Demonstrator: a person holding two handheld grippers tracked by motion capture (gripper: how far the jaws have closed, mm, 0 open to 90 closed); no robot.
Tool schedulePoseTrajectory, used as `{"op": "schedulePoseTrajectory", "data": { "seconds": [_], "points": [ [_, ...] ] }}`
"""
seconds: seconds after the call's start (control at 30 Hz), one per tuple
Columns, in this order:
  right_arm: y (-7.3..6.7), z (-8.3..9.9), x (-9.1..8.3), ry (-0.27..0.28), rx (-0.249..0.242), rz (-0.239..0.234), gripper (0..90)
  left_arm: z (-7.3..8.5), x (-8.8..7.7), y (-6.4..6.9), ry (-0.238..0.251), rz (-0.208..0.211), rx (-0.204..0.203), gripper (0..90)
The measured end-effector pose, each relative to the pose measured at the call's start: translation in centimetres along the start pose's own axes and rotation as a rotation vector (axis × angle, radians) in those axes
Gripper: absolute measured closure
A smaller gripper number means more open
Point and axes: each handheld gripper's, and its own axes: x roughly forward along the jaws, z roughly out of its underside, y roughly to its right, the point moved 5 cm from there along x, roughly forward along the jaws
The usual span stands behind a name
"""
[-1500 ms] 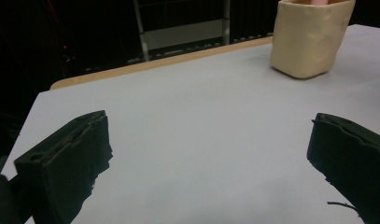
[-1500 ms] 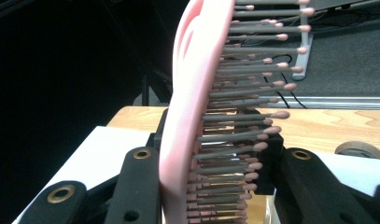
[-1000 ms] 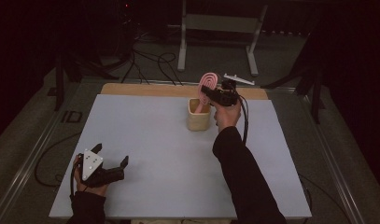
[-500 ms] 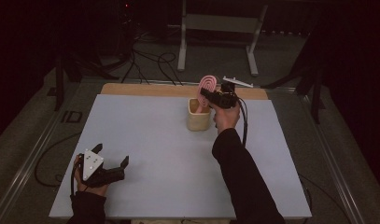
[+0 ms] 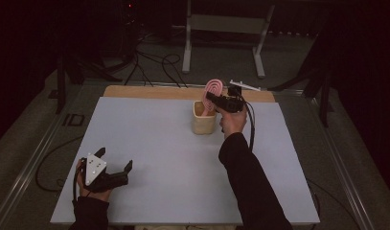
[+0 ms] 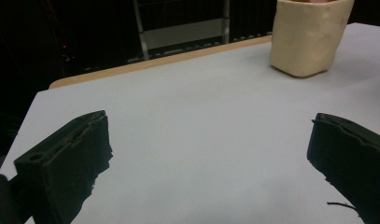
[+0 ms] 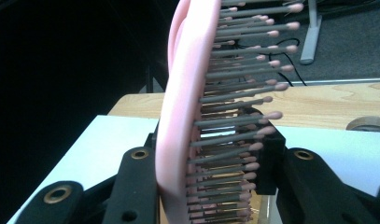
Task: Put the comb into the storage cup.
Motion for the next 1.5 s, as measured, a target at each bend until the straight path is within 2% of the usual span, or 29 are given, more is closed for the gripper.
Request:
{"op": "schedulePoseTrajectory", "data": {
  "seconds": [0.13,0.4,0.53,0.8,0.87,0.93,1.0,1.2,1.3,1.5],
  "points": [
    [0.3,0.0,-0.1,-0.002,0.014,-0.007,62.1,0.0,0.0,0.0,-0.001,0.0,0.001,0.2],
    [0.9,0.0,-0.2,-0.023,0.01,-0.013,60.4,0.0,0.0,0.0,0.0,-0.001,0.0,0.2],
    [1.4,-0.1,-0.5,-0.024,0.003,0.003,55.4,0.0,0.0,0.0,0.0,-0.001,-0.001,0.2],
    [1.7,-0.1,-0.9,-0.054,-0.055,0.025,46.4,0.0,0.0,0.1,0.0,-0.001,0.0,0.2],
    [1.8,-0.1,-0.9,-0.065,-0.072,0.032,43.8,0.0,0.0,0.0,0.0,0.0,0.0,0.2],
    [1.8,-0.1,-1.2,-0.079,-0.115,0.048,38.3,0.0,0.0,0.1,-0.001,-0.001,-0.001,0.2],
    [1.7,-0.1,-1.3,-0.082,-0.117,0.045,36.3,0.0,0.0,0.1,0.0,0.0,0.0,0.2],
    [1.7,0.0,-2.1,-0.09,-0.131,0.044,20.3,0.0,0.0,0.1,-0.002,0.0,0.0,0.2],
    [1.6,0.1,-2.6,-0.103,-0.162,0.056,14.7,0.0,0.0,0.1,-0.002,0.001,0.001,0.2],
    [1.7,0.5,-3.6,-0.123,-0.176,0.056,10.5,0.0,0.1,0.2,-0.001,0.001,0.001,0.2]
  ]
}}
